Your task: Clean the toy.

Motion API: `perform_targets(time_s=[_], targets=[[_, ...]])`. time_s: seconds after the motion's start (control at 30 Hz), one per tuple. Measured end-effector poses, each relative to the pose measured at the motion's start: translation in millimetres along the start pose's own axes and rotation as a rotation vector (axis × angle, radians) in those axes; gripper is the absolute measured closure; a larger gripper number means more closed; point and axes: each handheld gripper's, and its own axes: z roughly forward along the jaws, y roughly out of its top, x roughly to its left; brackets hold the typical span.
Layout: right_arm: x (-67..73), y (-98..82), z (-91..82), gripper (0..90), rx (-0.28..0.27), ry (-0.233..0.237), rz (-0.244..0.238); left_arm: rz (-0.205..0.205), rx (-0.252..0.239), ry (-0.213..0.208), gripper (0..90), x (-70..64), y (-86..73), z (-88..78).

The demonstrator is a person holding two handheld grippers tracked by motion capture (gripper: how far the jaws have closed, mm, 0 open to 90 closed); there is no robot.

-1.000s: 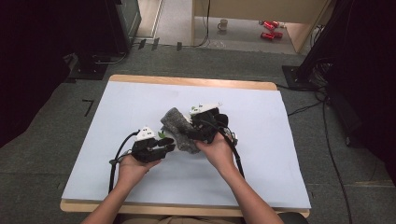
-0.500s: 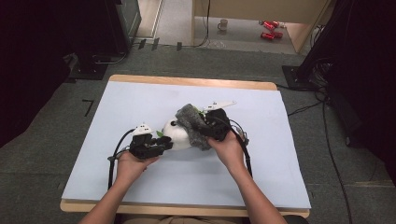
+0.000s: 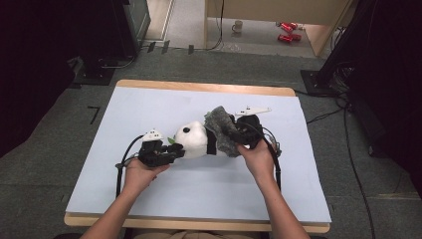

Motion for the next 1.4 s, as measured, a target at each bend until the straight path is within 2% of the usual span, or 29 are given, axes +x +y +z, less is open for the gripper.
perform_targets(time_s=[0.03,0.07,0.2,0.37,0.43,0.47,0.5,0.53,0.57,0.6,0.63,0.67,0.8,0.83,0.87,0.9,0.93,0.97,1.0,1.1,1.13,1.17,1.2,1.3,1.4], targets=[[0.0,0.0,0.0,76.9,0.000,0.000,0.000,0.000,0.000,0.000,62.2,0.0,0.0,0.0],[-1.7,0.9,-6.2,77.2,-0.014,-0.040,-0.013,-0.006,-0.003,-0.004,62.2,-0.2,0.8,-0.3],[-8.8,0.1,-14.1,77.4,-0.031,-0.049,0.011,-0.006,-0.004,-0.006,62.2,-1.0,1.5,0.1],[-10.1,3.3,-21.1,77.4,-0.048,-0.072,0.019,-0.022,-0.014,-0.011,62.1,-2.8,2.4,-0.8],[-11.6,5.9,-26.6,77.3,-0.067,-0.056,0.038,-0.017,-0.014,-0.004,62.7,-4.5,2.7,-1.0],[-12.6,7.6,-28.7,77.3,-0.091,0.019,0.080,-0.018,-0.013,-0.001,62.8,-5.6,2.4,-0.8],[-12.6,7.6,-28.7,77.3,-0.091,0.019,0.080,-0.018,-0.013,-0.001,62.9,-5.6,2.4,-0.8],[-8.1,9.3,-26.8,77.3,-0.099,0.068,0.099,-0.019,-0.013,0.001,62.9,-6.8,1.9,-0.9],[-8.1,9.3,-26.8,77.3,-0.099,0.068,0.099,-0.019,-0.013,0.001,62.9,-6.8,1.9,-0.9],[-0.5,11.4,-22.8,77.3,-0.096,0.110,0.087,-0.018,-0.013,0.004,62.9,-8.9,1.2,-1.2],[-0.5,11.4,-22.8,77.3,-0.096,0.110,0.087,-0.018,-0.013,0.004,62.9,-8.9,1.2,-1.2],[8.1,14.0,-18.4,77.2,-0.090,0.146,0.078,-0.014,-0.013,0.005,62.8,-10.0,0.4,-1.4],[28.3,19.1,-7.6,77.1,-0.080,0.213,0.046,-0.019,-0.017,0.004,62.7,-12.9,-1.2,-1.1],[28.3,19.1,-7.6,77.1,-0.080,0.213,0.046,-0.019,-0.017,0.004,62.8,-12.9,-1.2,-1.1],[39.4,20.9,-1.1,77.0,-0.067,0.237,0.026,-0.026,-0.023,0.003,62.7,-12.6,-0.7,-1.2],[39.4,20.9,-1.1,77.0,-0.067,0.237,0.026,-0.026,-0.023,0.003,62.7,-12.6,-0.7,-1.2],[50.0,21.8,6.9,77.0,-0.047,0.261,0.007,-0.024,-0.024,0.007,62.7,-12.9,-1.5,-1.5],[50.0,21.8,6.9,77.0,-0.047,0.261,0.007,-0.024,-0.024,0.007,62.7,-12.9,-1.5,-1.5],[59.4,21.0,16.0,76.9,-0.025,0.276,-0.014,-0.023,-0.024,0.011,62.7,-14.1,-2.5,-2.0],[66.4,19.0,24.7,76.8,-0.002,0.290,-0.023,-0.014,-0.024,0.018,62.8,-15.5,-3.1,-2.4],[71.0,16.0,33.8,76.4,0.023,0.304,-0.028,-0.014,-0.025,0.018,62.7,-17.0,-3.2,-2.5],[71.0,16.0,33.8,76.4,0.023,0.304,-0.028,-0.014,-0.025,0.018,62.8,-17.0,-3.2,-2.5],[71.8,12.0,42.3,76.3,0.051,0.305,-0.035,-0.012,-0.011,0.026,62.7,-17.1,-3.8,-2.3],[66.2,9.0,45.1,76.6,0.047,0.305,-0.031,-0.010,-0.014,0.022,62.7,-16.2,-4.2,-2.3],[64.2,9.4,42.6,76.7,0.046,0.265,-0.071,0.005,-0.013,0.026,62.8,-17.2,-2.3,-1.5]])
